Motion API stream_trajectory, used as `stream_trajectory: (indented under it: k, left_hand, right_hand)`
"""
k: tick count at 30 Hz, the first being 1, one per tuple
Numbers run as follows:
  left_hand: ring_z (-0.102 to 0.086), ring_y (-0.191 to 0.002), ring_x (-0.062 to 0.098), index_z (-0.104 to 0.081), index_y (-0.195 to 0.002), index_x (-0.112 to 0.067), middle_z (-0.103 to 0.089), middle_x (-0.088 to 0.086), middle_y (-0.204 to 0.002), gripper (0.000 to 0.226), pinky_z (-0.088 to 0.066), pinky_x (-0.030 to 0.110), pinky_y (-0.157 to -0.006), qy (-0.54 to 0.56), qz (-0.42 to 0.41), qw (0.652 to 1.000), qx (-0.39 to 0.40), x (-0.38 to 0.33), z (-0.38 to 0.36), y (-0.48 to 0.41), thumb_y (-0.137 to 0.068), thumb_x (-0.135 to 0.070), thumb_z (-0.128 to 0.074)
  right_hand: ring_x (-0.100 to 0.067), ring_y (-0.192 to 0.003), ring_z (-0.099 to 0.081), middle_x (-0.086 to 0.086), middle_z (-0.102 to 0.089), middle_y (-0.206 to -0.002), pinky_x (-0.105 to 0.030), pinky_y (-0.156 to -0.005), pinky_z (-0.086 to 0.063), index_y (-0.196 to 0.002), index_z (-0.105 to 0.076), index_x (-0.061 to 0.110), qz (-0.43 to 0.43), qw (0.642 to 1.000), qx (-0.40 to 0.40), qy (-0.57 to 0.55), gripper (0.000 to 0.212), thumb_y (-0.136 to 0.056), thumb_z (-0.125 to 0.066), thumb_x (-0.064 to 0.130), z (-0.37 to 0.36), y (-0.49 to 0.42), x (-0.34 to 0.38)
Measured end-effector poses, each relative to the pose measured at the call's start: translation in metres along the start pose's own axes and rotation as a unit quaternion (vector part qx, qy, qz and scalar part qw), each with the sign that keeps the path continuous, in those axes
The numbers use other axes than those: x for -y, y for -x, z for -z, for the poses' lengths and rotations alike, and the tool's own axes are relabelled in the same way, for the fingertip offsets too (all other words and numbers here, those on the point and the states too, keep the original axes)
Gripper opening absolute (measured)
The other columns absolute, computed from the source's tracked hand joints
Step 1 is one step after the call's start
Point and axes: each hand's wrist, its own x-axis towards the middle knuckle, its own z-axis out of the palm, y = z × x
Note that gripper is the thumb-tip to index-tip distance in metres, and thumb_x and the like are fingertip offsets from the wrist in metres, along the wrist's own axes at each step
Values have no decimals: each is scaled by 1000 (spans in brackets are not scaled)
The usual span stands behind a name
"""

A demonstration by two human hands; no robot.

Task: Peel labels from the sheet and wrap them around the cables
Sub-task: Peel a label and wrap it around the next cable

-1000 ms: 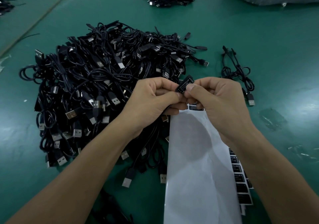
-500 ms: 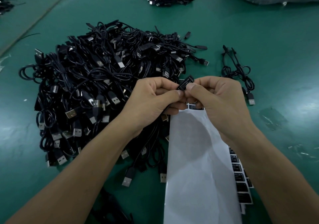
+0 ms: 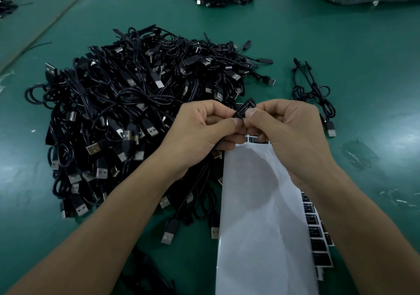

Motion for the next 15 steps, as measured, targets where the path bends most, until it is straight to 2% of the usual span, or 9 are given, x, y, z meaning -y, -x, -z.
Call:
stream_trajectory:
  k: [15]
  left_hand:
    - [-76, -76, 19, -67, -94, -5, -78, 10, -83, 3, -62, 26, -68, -1, -2, 1000, 2, 1, 0, 0, -91, -5, -69]
  right_hand:
    - [-2, -59, -65, 1, -72, -66, -12, -55, -47, -74, -72, 13, -4, 1000, -2, -3, 17, -90, -69, 7, 0, 0, 0]
